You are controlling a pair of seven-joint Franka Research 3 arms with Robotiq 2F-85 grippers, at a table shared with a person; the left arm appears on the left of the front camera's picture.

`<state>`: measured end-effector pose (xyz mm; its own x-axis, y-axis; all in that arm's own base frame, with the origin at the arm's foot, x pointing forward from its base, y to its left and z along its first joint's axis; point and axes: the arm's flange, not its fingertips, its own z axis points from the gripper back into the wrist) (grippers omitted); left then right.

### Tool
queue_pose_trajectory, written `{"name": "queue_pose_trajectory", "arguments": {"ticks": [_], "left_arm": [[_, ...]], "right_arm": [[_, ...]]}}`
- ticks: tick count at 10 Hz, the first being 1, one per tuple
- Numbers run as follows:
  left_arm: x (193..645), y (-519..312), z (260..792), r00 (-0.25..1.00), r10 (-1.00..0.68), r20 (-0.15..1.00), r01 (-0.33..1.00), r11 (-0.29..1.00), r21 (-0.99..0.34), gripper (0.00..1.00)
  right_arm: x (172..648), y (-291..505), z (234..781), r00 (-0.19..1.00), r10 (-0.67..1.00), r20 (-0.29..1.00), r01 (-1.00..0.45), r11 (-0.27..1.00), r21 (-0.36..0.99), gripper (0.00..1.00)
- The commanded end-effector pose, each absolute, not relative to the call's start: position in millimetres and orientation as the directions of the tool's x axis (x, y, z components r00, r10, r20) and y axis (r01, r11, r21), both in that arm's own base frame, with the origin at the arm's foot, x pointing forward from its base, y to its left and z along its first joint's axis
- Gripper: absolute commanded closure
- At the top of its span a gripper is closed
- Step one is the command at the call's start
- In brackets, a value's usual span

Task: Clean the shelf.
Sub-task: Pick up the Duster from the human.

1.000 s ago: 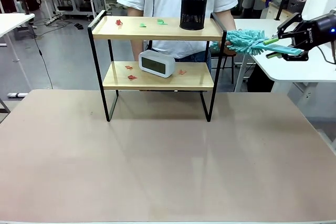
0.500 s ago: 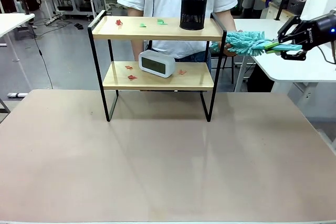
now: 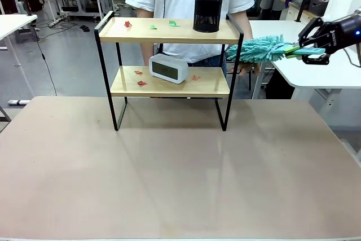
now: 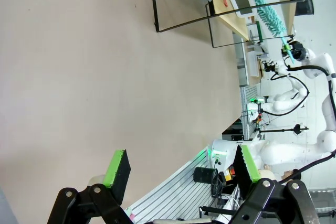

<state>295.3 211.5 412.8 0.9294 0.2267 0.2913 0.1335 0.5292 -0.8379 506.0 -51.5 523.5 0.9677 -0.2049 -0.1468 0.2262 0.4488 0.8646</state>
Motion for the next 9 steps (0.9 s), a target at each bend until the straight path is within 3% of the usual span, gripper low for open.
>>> {"name": "queue_pose_trajectory", "arguments": {"ticks": [1, 4, 5, 7, 9], "left_arm": [[296, 211, 413, 0.920, 0.228, 0.320, 0.166, 0.513, -0.842, 0.00], [296, 211, 413, 0.920, 0.228, 0.320, 0.166, 0.513, -0.842, 0.00], [296, 211, 413, 0.920, 0.228, 0.320, 0.166, 0.513, -0.842, 0.00], [296, 211, 413, 0.920, 0.228, 0.320, 0.166, 0.513, -0.842, 0.00], [296, 211, 413, 0.920, 0.228, 0.320, 0.166, 0.513, -0.842, 0.00]], "right_arm": [[486, -44, 544, 0.981, -0.182, 0.067, 0.051, 0.575, 0.817, 1.00], [428, -48, 578, 0.913, -0.067, 0.403, -0.224, 0.745, 0.629, 1.00], [409, -56, 584, 0.875, -0.070, 0.478, -0.255, 0.774, 0.579, 1.00], [360, -89, 592, 0.810, -0.034, 0.586, -0.346, 0.778, 0.524, 1.00], [301, -127, 590, 0.761, 0.104, 0.641, -0.469, 0.771, 0.431, 1.00]]}}
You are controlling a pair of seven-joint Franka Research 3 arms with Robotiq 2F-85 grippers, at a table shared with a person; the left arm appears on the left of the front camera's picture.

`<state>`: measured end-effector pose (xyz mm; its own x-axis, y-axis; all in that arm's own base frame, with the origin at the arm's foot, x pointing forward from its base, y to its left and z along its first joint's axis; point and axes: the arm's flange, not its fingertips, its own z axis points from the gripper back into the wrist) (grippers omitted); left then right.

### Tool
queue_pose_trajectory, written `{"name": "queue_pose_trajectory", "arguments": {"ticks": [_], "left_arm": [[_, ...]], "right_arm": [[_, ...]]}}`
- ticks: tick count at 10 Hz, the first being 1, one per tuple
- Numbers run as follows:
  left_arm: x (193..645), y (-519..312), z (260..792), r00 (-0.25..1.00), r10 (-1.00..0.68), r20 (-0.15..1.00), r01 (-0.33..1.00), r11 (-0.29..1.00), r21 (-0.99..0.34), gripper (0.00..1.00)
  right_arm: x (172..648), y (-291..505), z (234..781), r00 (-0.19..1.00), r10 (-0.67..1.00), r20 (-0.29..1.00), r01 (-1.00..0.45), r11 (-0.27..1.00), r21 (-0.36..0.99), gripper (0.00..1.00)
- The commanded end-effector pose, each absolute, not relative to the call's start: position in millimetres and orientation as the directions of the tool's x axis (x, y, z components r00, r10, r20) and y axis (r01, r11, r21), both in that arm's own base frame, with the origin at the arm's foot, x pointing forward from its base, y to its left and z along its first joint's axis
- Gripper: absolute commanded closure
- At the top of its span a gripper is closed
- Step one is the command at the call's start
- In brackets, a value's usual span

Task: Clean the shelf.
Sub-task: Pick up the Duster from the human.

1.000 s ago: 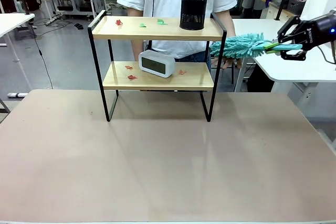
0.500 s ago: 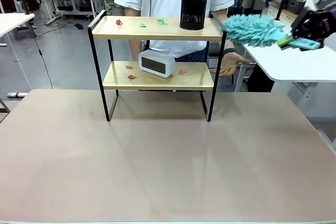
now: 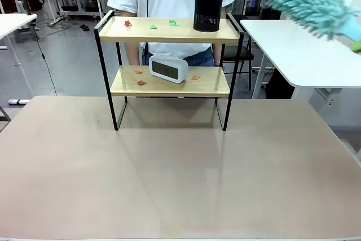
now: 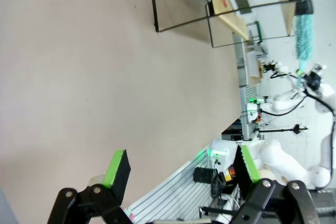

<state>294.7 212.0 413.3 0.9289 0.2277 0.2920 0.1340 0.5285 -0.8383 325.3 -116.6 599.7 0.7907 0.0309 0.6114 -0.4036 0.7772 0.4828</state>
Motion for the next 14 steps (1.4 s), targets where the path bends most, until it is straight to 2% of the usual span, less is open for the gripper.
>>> {"name": "queue_pose_trajectory", "arguments": {"ticks": [1, 4, 6, 8, 9, 14], "left_arm": [[296, 211, 413, 0.920, 0.228, 0.320, 0.166, 0.513, -0.842, 0.00], [296, 211, 413, 0.920, 0.228, 0.320, 0.166, 0.513, -0.842, 0.00], [296, 211, 413, 0.920, 0.228, 0.320, 0.166, 0.513, -0.842, 0.00], [296, 211, 413, 0.920, 0.228, 0.320, 0.166, 0.513, -0.842, 0.00], [296, 211, 413, 0.920, 0.228, 0.320, 0.166, 0.513, -0.842, 0.00], [296, 211, 413, 0.920, 0.228, 0.320, 0.166, 0.513, -0.842, 0.00]], "right_arm": [[281, -137, 586, 0.758, 0.151, 0.635, -0.504, 0.753, 0.422, 1.00], [260, -141, 560, 0.741, 0.397, 0.542, -0.631, 0.687, 0.359, 1.00], [270, -142, 550, 0.729, 0.415, 0.544, -0.657, 0.645, 0.389, 1.00], [296, -138, 547, 0.772, 0.404, 0.490, -0.622, 0.640, 0.452, 1.00], [268, -133, 546, 0.756, 0.401, 0.518, -0.629, 0.665, 0.403, 1.00], [268, -133, 546, 0.756, 0.401, 0.518, -0.629, 0.665, 0.403, 1.00]]}}
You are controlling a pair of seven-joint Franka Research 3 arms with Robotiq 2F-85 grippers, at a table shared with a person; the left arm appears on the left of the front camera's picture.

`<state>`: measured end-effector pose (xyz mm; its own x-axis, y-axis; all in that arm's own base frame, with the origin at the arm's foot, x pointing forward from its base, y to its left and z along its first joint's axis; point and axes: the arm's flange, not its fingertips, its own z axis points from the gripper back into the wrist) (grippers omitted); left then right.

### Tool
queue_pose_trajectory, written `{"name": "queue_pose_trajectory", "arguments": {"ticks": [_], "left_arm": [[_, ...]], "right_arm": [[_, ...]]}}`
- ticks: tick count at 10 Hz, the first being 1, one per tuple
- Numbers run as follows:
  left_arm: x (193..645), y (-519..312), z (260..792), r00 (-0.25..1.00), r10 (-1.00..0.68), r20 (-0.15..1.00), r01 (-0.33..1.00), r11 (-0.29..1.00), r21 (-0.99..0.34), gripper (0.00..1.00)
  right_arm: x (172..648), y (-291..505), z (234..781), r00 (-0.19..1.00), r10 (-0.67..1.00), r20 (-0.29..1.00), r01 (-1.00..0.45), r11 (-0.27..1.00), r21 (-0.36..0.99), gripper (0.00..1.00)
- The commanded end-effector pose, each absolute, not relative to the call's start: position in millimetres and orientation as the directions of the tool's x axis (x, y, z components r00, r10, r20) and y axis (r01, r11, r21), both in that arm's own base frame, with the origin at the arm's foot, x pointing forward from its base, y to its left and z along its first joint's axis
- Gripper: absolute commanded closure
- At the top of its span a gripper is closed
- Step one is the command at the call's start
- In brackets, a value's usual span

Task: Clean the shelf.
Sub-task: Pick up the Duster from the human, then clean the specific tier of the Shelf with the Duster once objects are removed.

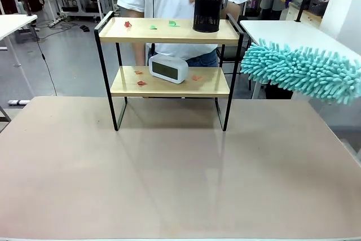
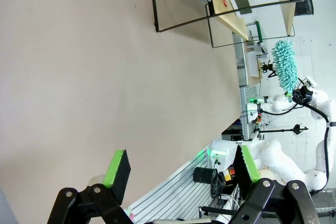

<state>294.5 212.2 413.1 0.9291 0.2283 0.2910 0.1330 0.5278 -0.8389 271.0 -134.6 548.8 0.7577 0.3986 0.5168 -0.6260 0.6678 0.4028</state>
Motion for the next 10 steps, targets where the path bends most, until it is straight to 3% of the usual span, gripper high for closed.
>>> {"name": "queue_pose_trajectory", "arguments": {"ticks": [1, 10], "left_arm": [[296.3, 211.2, 413.5, 0.920, 0.228, 0.320, 0.166, 0.513, -0.842, 0.00], [296.3, 211.2, 413.5, 0.920, 0.228, 0.320, 0.166, 0.513, -0.842, 0.00]], "right_arm": [[267.7, -133.1, 545.9, 0.756, 0.401, 0.518, -0.629, 0.665, 0.403, 1.00], [267.7, -133.1, 545.9, 0.756, 0.401, 0.518, -0.629, 0.665, 0.403, 1.00]]}}
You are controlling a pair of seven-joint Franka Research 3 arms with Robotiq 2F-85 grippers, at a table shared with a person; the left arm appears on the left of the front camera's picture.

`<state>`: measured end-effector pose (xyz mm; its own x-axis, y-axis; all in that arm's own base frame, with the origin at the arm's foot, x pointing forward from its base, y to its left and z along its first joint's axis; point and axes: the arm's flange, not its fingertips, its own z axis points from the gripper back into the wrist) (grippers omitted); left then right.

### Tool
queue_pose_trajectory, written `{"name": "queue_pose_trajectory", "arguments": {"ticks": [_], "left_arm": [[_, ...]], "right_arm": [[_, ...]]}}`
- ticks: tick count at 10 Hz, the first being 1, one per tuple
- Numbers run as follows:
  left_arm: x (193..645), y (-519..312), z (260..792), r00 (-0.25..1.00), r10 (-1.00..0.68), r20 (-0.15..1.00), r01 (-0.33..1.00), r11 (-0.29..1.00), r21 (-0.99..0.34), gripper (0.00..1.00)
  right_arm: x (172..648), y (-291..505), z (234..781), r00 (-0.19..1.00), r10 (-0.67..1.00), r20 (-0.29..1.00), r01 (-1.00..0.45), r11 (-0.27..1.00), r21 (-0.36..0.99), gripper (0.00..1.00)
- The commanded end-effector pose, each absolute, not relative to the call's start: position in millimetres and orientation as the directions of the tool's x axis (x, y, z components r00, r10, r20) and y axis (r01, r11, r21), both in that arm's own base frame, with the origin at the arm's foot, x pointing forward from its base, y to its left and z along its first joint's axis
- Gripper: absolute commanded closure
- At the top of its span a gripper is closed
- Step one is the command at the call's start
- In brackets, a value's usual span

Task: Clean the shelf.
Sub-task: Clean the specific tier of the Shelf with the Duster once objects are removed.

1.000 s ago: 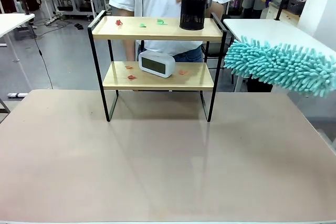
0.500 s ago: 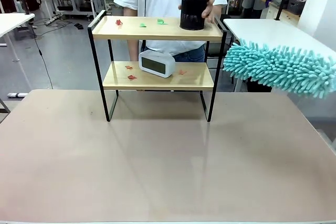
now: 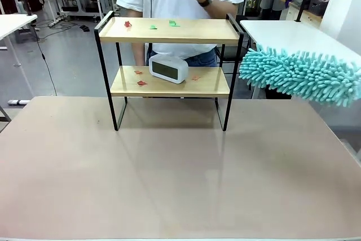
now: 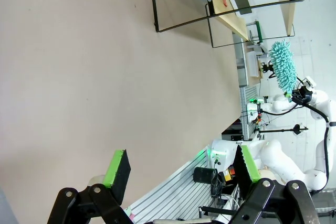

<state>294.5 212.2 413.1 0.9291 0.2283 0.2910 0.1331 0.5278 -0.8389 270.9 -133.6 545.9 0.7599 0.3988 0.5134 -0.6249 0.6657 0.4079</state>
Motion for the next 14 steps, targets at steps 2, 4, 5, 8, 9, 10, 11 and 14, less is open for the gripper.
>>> {"name": "queue_pose_trajectory", "arguments": {"ticks": [2, 4, 5, 8, 9, 10, 11, 14], "left_arm": [[296, 211, 413, 0.920, 0.228, 0.320, 0.166, 0.513, -0.842, 0.00], [296, 211, 413, 0.920, 0.228, 0.320, 0.166, 0.513, -0.842, 0.00], [296, 211, 413, 0.920, 0.228, 0.320, 0.166, 0.513, -0.842, 0.00], [296, 211, 413, 0.920, 0.228, 0.320, 0.166, 0.513, -0.842, 0.00], [296, 211, 413, 0.920, 0.228, 0.320, 0.166, 0.513, -0.842, 0.00], [296, 211, 413, 0.920, 0.228, 0.320, 0.166, 0.513, -0.842, 0.00], [296, 211, 413, 0.920, 0.228, 0.320, 0.166, 0.513, -0.842, 0.00], [296, 211, 413, 0.920, 0.228, 0.320, 0.166, 0.513, -0.842, 0.00]], "right_arm": [[268, -133, 546, 0.756, 0.401, 0.518, -0.629, 0.665, 0.403, 1.00], [268, -133, 546, 0.756, 0.401, 0.518, -0.629, 0.665, 0.403, 1.00], [268, -133, 546, 0.756, 0.401, 0.518, -0.629, 0.665, 0.403, 1.00], [275, -130, 551, 0.735, 0.419, 0.532, -0.658, 0.630, 0.412, 0.88], [274, -129, 559, 0.714, 0.410, 0.568, -0.676, 0.615, 0.405, 0.88], [270, -129, 572, 0.674, 0.411, 0.614, -0.708, 0.598, 0.377, 0.88], [261, -127, 589, 0.623, 0.447, 0.642, -0.755, 0.559, 0.343, 0.88], [240, -102, 639, 0.528, 0.539, 0.657, -0.822, 0.520, 0.234, 1.00]]}}
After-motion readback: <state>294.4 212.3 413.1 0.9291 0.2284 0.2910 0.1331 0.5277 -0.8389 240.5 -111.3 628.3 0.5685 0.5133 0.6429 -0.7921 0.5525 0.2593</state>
